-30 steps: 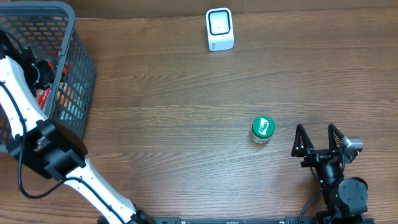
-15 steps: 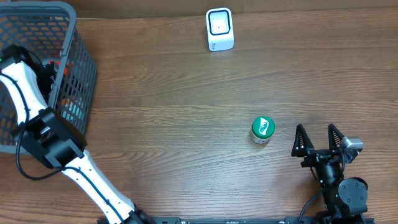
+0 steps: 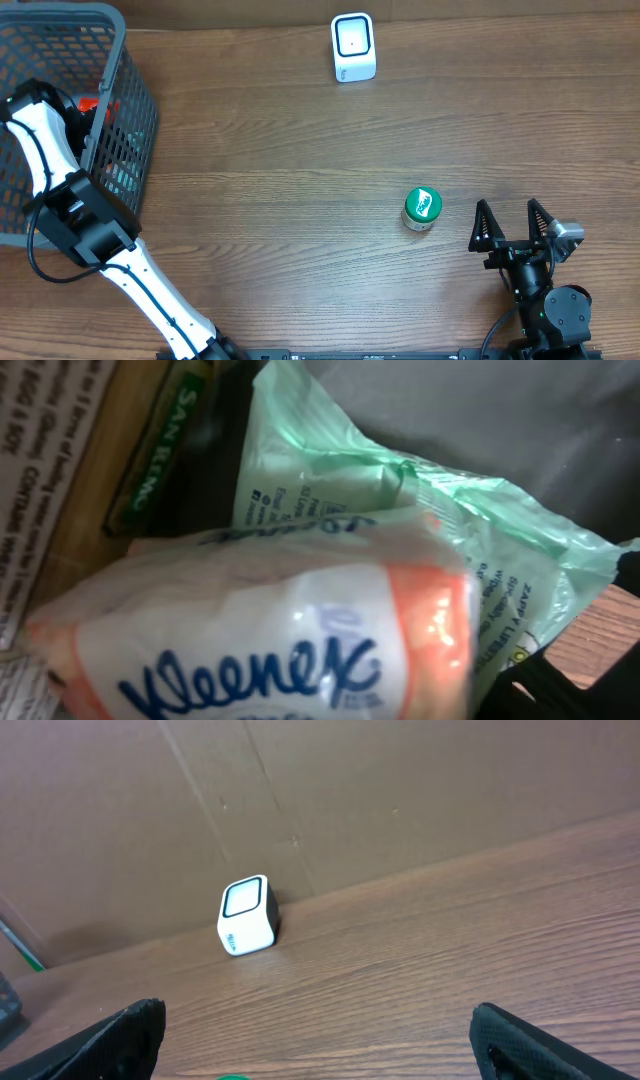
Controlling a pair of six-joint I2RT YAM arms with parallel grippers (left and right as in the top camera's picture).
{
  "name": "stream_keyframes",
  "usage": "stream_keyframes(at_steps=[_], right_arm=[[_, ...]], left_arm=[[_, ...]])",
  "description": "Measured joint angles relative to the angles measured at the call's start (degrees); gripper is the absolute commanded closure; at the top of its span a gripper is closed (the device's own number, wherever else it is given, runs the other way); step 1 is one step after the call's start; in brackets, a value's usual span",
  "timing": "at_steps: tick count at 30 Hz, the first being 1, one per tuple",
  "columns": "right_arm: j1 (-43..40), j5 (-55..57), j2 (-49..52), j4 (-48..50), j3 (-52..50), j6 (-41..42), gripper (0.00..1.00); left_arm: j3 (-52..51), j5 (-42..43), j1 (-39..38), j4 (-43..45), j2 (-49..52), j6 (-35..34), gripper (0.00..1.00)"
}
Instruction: Scan the item barcode
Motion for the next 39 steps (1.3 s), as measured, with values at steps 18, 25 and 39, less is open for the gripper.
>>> stream_keyframes(at_steps=[18,25,39], right_arm=[[0.0,0.0,0.0,0.04,0.0,0.02,0.0],[0.0,-0.02,0.0,0.0,0.0,0.0,0.0],[0.0,0.0,0.0,0.02,0.0,0.02,0.0]], left_arm=[[8.07,0.24,-0.37,-3.87,-10.12,-5.14,0.62],[9.16,0.22,-0.37,-3.39,-25.51,-8.28,0.62],[9.62,1.53,-8.85,-15.74,-40.09,-11.19,0.72]])
